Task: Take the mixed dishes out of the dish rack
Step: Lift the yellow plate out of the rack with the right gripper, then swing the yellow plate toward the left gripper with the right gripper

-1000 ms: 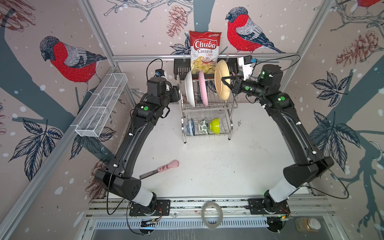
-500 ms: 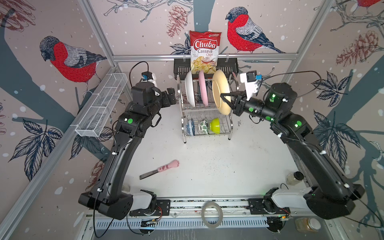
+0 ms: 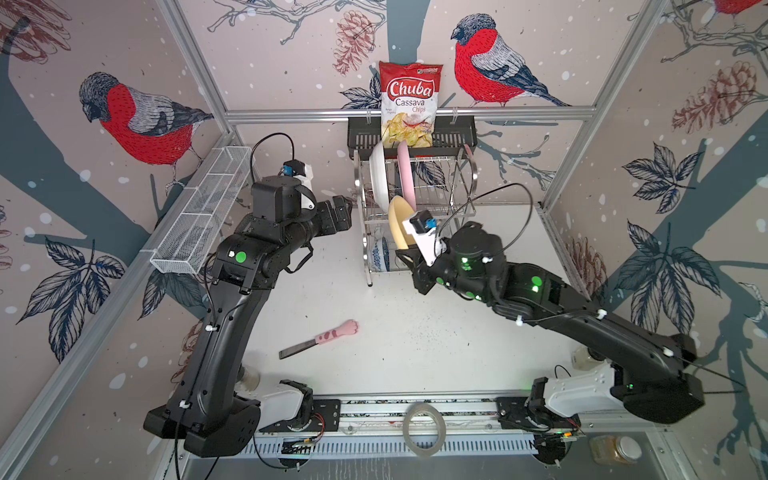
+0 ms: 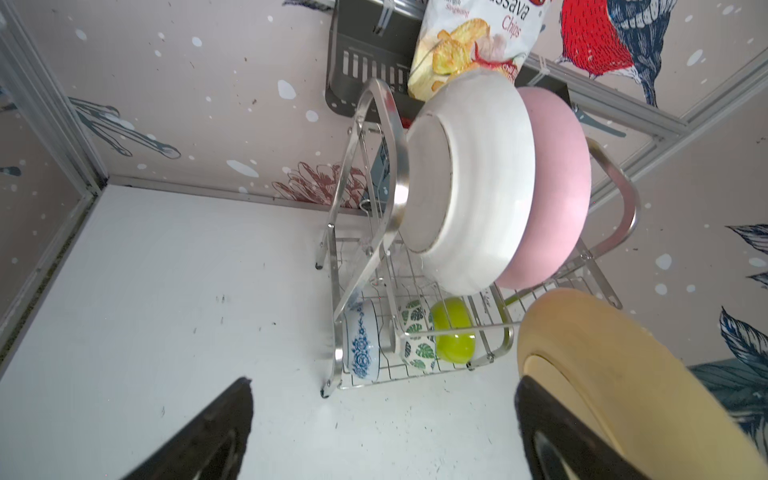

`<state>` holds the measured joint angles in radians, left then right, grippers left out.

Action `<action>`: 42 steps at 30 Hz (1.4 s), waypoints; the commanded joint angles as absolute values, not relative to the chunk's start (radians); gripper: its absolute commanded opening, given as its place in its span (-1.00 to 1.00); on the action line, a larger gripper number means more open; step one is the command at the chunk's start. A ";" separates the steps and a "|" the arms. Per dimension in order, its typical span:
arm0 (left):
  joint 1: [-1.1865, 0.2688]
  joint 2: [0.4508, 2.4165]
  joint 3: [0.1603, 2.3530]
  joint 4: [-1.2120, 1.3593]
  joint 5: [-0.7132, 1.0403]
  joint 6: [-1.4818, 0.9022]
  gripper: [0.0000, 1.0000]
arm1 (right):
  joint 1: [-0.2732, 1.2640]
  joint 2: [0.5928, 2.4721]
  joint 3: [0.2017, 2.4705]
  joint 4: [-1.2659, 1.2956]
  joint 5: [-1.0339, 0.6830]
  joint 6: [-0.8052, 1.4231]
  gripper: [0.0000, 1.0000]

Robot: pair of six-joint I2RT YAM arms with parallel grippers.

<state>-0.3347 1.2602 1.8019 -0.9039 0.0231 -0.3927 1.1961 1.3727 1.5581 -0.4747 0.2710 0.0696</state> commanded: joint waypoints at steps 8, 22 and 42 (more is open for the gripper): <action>-0.333 1.283 1.808 -1.003 0.235 -0.405 0.93 | 1.318 1.531 1.535 -0.558 0.548 -0.057 -1.00; -0.334 1.228 1.567 -0.946 0.332 -0.420 0.93 | 1.424 1.695 1.603 -0.569 0.790 -0.162 -1.00; -0.334 1.213 1.415 -0.852 0.378 -0.436 -0.98 | 1.465 1.767 1.658 -0.527 0.786 -0.221 -1.00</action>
<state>-0.3347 1.2194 1.4231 -0.8993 0.3405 -0.4210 1.4643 1.7752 1.6527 -0.5854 0.8024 -0.2142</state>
